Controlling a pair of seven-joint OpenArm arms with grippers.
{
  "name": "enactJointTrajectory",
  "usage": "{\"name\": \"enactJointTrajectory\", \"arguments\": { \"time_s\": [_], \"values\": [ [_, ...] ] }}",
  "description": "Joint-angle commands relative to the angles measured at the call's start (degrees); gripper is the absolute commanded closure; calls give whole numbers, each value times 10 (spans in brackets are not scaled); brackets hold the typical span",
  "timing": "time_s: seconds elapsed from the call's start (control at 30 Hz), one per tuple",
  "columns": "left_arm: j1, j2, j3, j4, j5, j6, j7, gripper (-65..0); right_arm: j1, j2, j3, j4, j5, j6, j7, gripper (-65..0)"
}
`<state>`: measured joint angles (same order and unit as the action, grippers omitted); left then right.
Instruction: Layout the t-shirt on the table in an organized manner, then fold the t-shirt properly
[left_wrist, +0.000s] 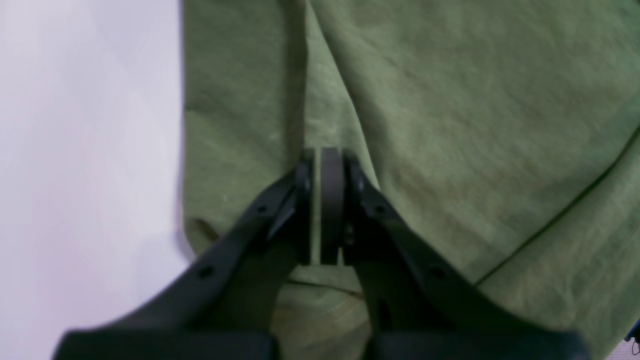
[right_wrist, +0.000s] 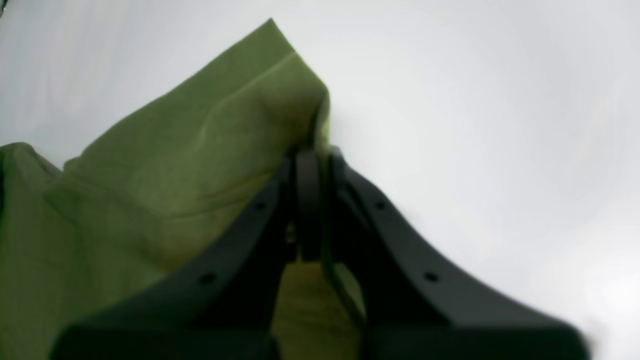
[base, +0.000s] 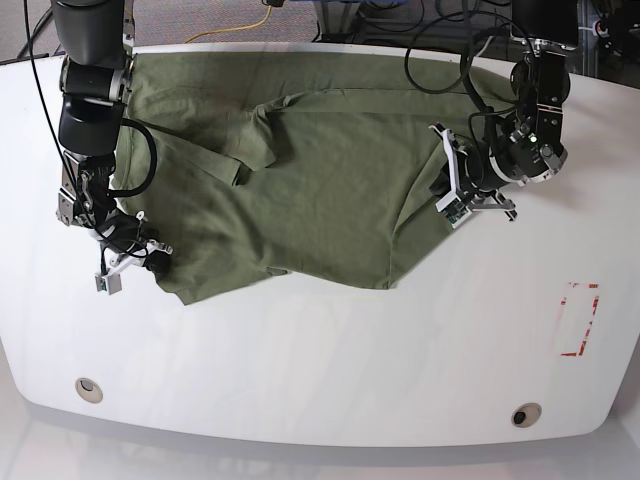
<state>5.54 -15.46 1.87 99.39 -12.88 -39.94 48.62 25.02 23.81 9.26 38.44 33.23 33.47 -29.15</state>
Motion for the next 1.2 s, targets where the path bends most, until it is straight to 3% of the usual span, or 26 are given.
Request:
{"name": "enactJointTrajectory", "arguments": {
  "time_s": [0.0, 0.1, 0.2, 0.27, 0.47, 0.53, 0.83, 1.17],
  "values": [
    [-8, -4, -3, 10, -7, -1, -8, 0, 14, 9, 1, 6, 3, 3, 3, -6],
    [-8, -4, -3, 8, -6, -1, -8, 0, 14, 9, 1, 6, 3, 3, 3, -6],
    [-17, -4, -3, 4, -6, -1, -8, -43, 14, 9, 1, 6, 3, 3, 3, -6],
    [-22, -4, -3, -4, -6, -1, -6, -113, 14, 9, 1, 6, 3, 3, 3, -6],
    [-39, -4, -3, -26, -7, -1, 14, -411, 14, 9, 1, 6, 3, 3, 3, -6],
    [-41, -4, -3, -26, -7, -1, 14, -446, 14, 9, 1, 6, 3, 3, 3, -6],
    [-43, -2, 1, -29, -7, -1, 16, -338, 14, 9, 1, 6, 3, 3, 3, -6],
    [-42, -3, 20, -65, -7, -1, 16, -331, 14, 9, 1, 6, 3, 3, 3, -6]
  ]
}}
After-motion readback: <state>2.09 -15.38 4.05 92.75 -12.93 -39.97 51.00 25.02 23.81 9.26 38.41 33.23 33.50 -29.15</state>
